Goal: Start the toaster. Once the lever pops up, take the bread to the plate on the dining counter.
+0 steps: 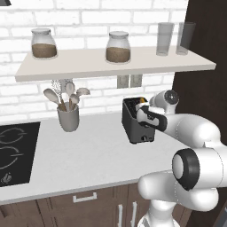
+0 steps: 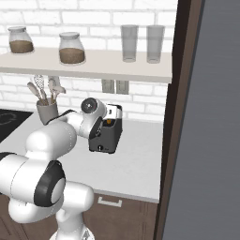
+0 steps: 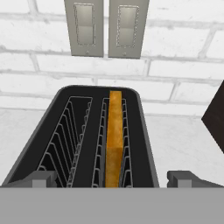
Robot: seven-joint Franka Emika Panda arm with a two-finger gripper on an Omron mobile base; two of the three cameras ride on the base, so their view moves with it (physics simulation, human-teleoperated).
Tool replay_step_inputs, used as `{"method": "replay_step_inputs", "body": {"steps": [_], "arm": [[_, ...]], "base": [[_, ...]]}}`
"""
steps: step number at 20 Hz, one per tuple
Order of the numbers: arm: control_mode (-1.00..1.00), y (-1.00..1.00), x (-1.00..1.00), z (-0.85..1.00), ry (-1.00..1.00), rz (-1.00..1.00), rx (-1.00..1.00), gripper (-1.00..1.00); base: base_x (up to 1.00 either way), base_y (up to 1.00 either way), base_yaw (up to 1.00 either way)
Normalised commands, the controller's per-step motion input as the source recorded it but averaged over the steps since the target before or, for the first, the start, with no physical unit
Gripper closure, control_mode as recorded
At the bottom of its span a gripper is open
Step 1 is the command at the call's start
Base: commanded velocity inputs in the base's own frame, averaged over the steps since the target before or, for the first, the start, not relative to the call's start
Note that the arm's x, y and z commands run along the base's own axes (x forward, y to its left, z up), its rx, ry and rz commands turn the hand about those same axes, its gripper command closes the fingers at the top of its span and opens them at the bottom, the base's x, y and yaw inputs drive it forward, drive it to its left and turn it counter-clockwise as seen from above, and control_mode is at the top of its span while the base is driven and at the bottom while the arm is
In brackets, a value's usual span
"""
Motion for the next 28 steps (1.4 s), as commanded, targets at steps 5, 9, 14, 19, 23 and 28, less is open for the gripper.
{"method": "replay_step_inputs", "body": {"steps": [5,9,14,19,23,28], "arm": [[-1.0,0.0,0.0,0.0,0.0,0.0,0.0,-1.0],[-1.0,0.0,0.0,0.0,0.0,0.0,0.0,-1.0],[-1.0,0.0,0.0,0.0,0.0,0.0,0.0,-1.0],[-1.0,0.0,0.0,0.0,0.0,0.0,0.0,-1.0],[-1.0,0.0,0.0,0.0,0.0,0.0,0.0,-1.0],[-1.0,0.0,0.0,0.0,0.0,0.0,0.0,-1.0]], "base": [[0.0,0.0,0.0],[0.0,0.0,0.0],[0.0,0.0,0.0],[0.0,0.0,0.0],[0.0,0.0,0.0],[0.0,0.0,0.0]]}}
